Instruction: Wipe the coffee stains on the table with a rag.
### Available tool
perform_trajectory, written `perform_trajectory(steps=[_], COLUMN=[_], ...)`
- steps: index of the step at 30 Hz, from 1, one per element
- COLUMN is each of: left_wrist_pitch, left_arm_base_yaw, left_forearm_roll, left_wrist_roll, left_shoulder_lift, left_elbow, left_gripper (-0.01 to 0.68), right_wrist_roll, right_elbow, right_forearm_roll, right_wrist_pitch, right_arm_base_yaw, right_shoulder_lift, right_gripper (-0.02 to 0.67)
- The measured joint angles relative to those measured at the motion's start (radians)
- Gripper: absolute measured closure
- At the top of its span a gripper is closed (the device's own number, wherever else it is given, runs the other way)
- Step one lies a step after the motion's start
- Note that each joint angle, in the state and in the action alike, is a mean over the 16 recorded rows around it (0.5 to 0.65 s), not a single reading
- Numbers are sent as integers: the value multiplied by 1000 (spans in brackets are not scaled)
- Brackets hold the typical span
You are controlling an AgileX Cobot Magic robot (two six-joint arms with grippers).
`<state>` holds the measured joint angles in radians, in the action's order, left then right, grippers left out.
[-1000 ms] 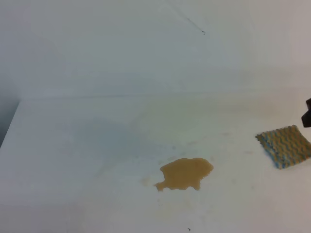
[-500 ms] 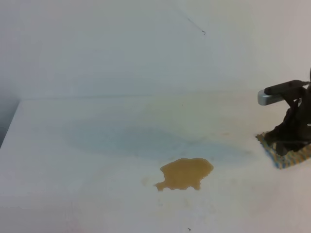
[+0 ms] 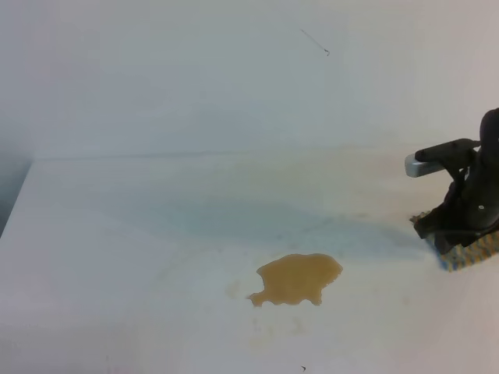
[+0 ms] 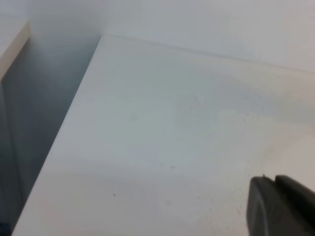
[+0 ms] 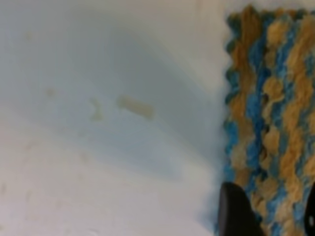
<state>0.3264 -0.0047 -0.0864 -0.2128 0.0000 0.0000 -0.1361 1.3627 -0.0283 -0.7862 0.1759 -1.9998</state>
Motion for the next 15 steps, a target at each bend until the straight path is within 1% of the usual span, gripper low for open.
perform_trajectory(steps=[8,11,15], left_wrist_pitch=[0,0,0], left_arm_base_yaw=[0,0,0], left_forearm_roll=[0,0,0], left_wrist_roll=[0,0,0], left_shoulder_lift=[0,0,0], left_elbow=[0,0,0], left_gripper=[674,674,674], right_wrist_roll=[14,16,11], right_elbow=[3,3,3], right_forearm_roll=[-20,-25,-31], right_wrist_pitch=[-1,-10,-22], right_arm_base_yaw=[0,0,0], right_shoulder_lift=[-38,-53,-68], right_gripper=[325,350,421])
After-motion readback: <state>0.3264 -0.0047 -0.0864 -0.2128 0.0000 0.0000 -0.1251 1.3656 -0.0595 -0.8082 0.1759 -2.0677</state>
